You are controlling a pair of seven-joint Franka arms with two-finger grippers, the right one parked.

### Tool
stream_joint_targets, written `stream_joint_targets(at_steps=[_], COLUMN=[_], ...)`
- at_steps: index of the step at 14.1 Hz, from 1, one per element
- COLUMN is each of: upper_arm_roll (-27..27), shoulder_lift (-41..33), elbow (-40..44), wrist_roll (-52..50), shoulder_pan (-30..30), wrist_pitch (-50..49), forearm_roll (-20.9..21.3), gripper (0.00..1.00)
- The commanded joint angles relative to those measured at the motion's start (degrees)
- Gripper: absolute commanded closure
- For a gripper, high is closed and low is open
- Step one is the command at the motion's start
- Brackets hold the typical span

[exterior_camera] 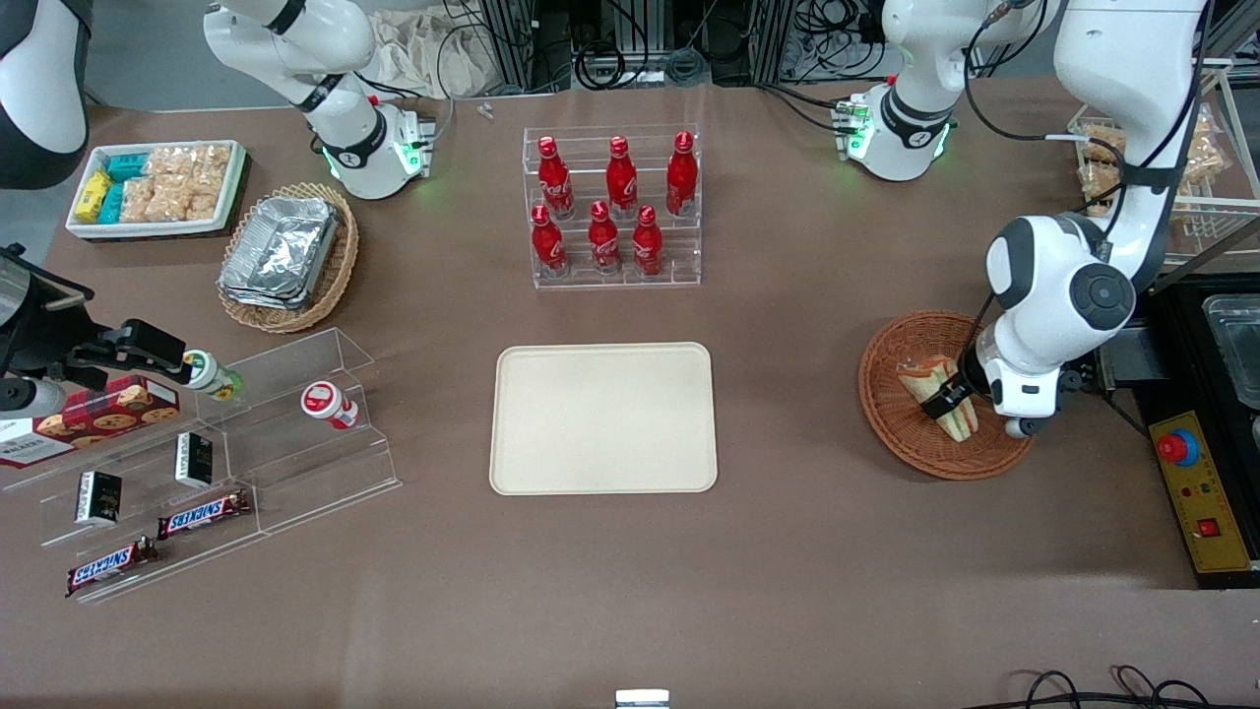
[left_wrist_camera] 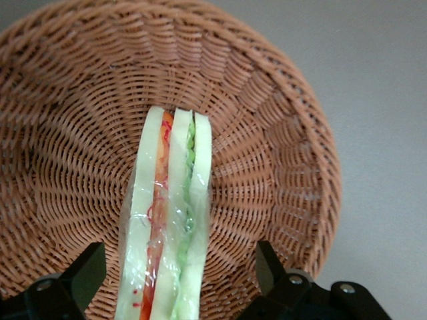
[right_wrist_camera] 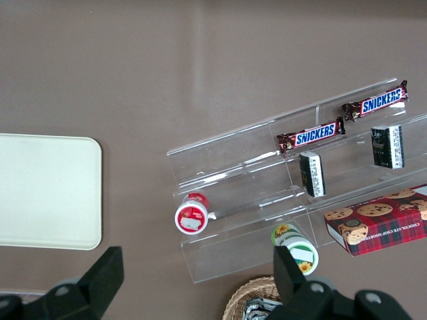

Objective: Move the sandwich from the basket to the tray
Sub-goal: 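Close the left gripper on the wrapped sandwich, then lift the sandwich up out of the basket with the left gripper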

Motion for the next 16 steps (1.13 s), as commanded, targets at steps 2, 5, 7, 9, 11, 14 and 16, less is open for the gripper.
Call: stream_joint_targets(at_steps=[2, 5, 7, 9, 11, 14, 16], upper_arm_roll=[0.0, -0.1, -0.1, -0.1, -0.1, -0.6, -1.1], shoulder_lift=[-0.6, -1.1, -2.9, -5.2, -6.6, -6.2, -4.6], elbow=[-1.7, -1.5, -0.9, 2.2, 8.5, 19.7, 28.2], wrist_roll=[-2.0, -2.1, -2.2, -2.5, -4.7, -7.4, -7.8], shoulder_pan=[0.4, 1.2, 1.2, 1.2, 1.2, 0.6, -0.5], wrist_pitch=[2.1, 1.3, -2.4, -8.6, -19.2, -30.8, -37.3], forearm_roll=[-0.5, -0.5, -0.5, -0.5, -0.5, -0.5, -0.6], gripper=[0.12, 0.79, 1.00, 1.00, 1.00, 1.00, 1.00])
